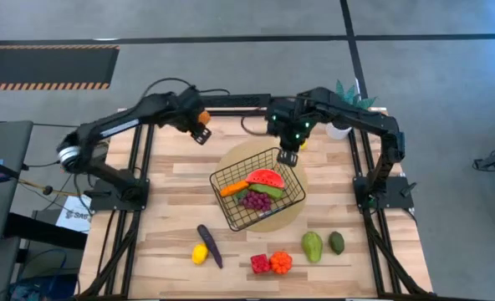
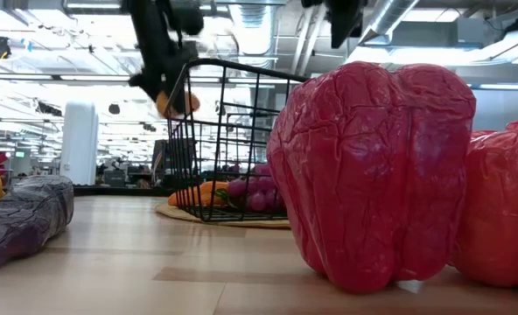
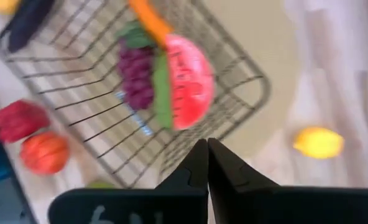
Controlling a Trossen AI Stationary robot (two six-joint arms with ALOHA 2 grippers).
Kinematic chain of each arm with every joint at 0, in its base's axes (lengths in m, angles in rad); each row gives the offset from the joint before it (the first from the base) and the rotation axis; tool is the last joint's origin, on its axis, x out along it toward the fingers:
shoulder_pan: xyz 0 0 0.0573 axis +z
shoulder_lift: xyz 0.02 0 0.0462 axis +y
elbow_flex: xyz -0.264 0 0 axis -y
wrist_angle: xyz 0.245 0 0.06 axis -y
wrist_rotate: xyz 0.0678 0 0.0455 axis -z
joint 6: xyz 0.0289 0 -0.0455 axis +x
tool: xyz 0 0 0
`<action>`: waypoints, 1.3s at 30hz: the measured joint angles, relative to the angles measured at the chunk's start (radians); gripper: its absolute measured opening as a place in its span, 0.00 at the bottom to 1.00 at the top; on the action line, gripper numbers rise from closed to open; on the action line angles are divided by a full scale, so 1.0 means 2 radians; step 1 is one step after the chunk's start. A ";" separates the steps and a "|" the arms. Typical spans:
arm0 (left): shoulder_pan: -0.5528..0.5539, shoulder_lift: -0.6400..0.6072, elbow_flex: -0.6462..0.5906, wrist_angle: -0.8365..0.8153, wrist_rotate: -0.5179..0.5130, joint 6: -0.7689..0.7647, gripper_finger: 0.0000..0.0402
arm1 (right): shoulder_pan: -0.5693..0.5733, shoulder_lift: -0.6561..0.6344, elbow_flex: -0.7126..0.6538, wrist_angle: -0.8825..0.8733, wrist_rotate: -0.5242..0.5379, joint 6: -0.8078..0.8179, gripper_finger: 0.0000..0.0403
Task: Build produce basket
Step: Put the brown potato into the wire basket
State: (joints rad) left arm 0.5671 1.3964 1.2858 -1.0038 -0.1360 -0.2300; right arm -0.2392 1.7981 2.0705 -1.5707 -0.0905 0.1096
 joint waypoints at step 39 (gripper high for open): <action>-0.318 0.196 0.065 0.167 0.084 -0.007 0.46 | -0.207 -0.003 0.000 0.000 0.070 -0.059 0.01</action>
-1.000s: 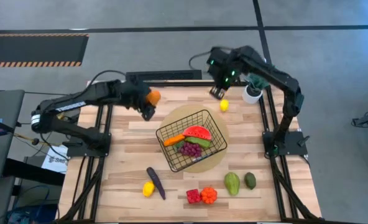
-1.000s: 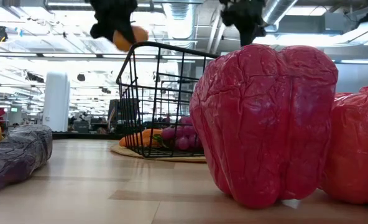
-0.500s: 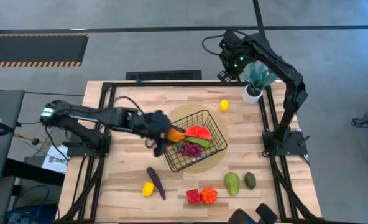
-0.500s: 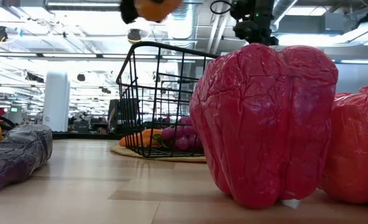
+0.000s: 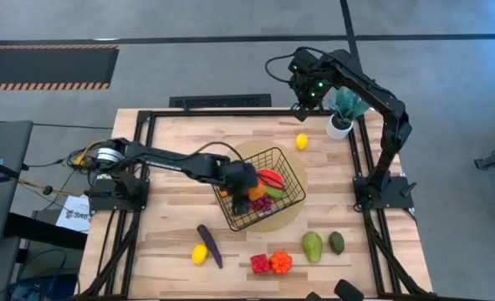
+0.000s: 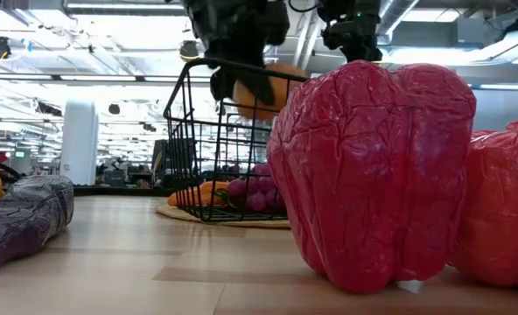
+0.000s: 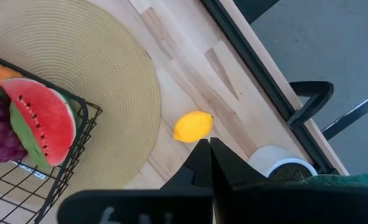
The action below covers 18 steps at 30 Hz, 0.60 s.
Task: Build produce basket
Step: Put the brown potato into the wire basket
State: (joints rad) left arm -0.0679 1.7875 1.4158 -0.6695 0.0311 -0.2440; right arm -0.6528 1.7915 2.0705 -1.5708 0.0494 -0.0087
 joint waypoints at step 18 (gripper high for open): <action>-0.001 0.033 0.026 -0.075 0.117 0.115 0.46 | 0.001 0.000 0.000 0.000 0.000 0.000 0.01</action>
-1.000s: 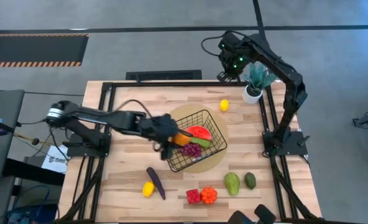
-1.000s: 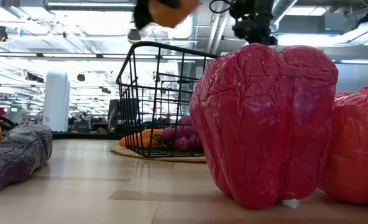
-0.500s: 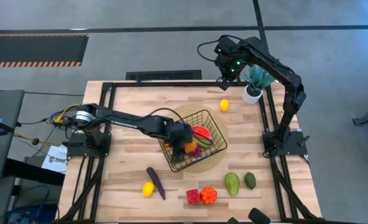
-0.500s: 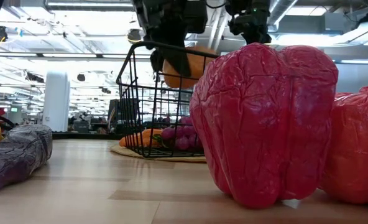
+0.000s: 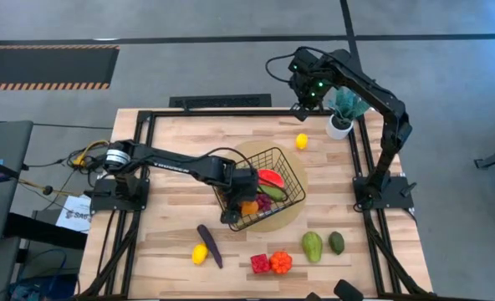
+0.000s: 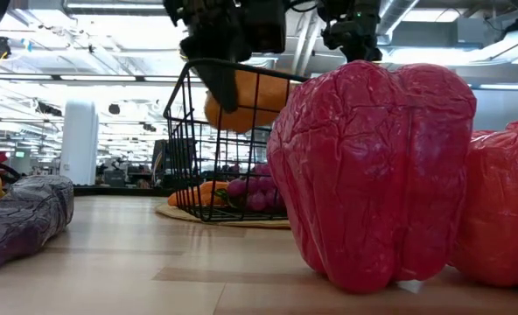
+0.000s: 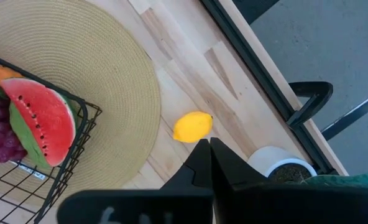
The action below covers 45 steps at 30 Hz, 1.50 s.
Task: Build produce basket
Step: Put the brown potato into the wire basket, then put the green lime into the wire basket
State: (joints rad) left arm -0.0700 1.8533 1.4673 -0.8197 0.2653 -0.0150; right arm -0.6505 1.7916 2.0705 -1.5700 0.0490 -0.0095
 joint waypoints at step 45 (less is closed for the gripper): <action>0.010 0.006 0.098 -0.039 -0.101 -0.029 0.26 | -0.017 0.000 0.000 0.000 0.001 0.002 0.01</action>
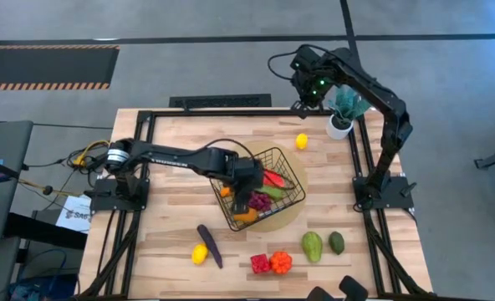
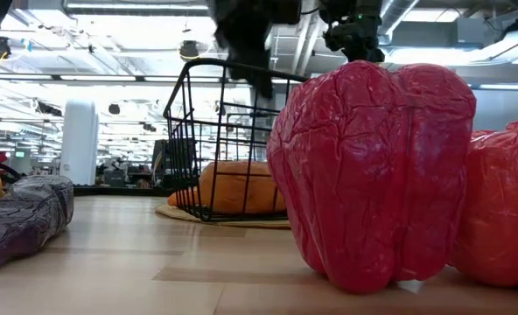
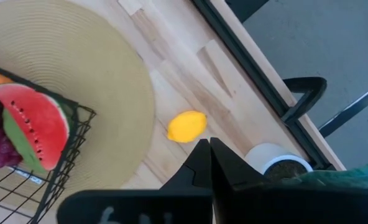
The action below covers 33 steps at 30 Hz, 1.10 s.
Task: Build produce basket
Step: Put the green lime into the wire basket
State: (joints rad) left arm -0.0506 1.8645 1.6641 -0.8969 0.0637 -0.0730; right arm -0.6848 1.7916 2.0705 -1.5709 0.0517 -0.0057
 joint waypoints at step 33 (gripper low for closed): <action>0.004 -0.160 0.056 -0.332 -0.268 -0.108 0.00 | 0.038 -0.299 -0.101 0.001 -0.069 0.207 0.02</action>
State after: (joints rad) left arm -0.0418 1.5447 1.7766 -1.5600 -0.4721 -0.2891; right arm -0.6096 1.1929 1.8686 -1.5697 -0.0873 0.4087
